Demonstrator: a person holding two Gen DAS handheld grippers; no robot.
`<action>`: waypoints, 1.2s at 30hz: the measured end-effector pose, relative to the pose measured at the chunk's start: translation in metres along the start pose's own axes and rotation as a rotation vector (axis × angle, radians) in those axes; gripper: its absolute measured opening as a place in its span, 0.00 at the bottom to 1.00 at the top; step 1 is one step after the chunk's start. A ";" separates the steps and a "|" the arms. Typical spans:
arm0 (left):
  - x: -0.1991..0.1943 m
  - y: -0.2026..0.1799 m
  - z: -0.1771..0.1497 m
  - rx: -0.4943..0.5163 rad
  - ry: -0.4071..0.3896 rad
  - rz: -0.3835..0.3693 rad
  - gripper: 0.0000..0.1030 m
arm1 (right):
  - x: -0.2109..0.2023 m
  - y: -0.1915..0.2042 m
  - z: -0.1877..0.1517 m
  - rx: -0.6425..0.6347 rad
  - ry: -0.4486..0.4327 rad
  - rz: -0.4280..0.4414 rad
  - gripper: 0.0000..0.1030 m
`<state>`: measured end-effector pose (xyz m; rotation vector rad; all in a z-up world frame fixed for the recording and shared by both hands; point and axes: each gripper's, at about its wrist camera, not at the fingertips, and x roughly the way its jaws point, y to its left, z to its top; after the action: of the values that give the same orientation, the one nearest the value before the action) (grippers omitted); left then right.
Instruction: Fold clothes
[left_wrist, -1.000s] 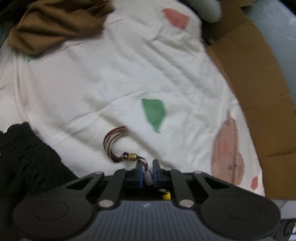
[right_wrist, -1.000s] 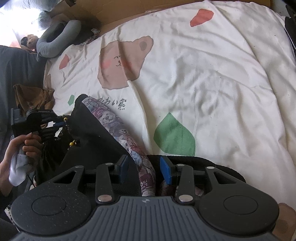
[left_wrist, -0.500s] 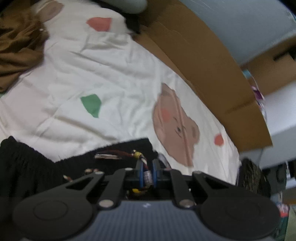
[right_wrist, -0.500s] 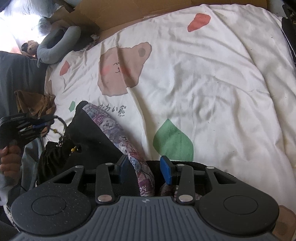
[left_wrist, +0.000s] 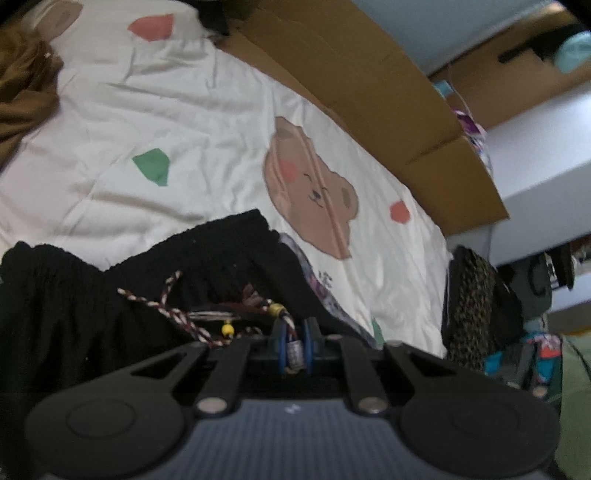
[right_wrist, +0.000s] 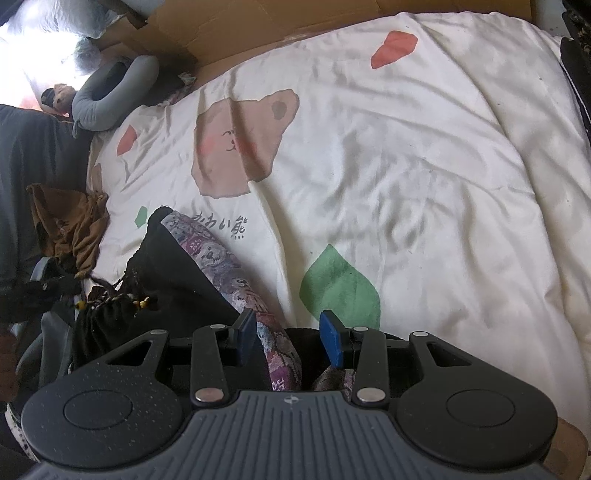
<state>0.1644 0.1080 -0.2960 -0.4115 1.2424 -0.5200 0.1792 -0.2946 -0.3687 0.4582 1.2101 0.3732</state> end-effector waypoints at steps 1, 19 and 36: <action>-0.001 0.000 -0.001 0.008 0.012 0.002 0.10 | 0.000 0.000 0.000 0.001 0.000 0.000 0.44; -0.036 0.036 -0.013 0.096 0.103 0.206 0.41 | 0.007 0.012 0.019 -0.028 -0.014 0.033 0.44; -0.053 0.100 0.024 0.103 -0.022 0.462 0.53 | 0.042 0.074 0.068 -0.249 -0.016 0.083 0.44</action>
<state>0.1899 0.2204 -0.3041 -0.0361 1.2346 -0.1817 0.2545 -0.2199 -0.3443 0.2962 1.1136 0.5825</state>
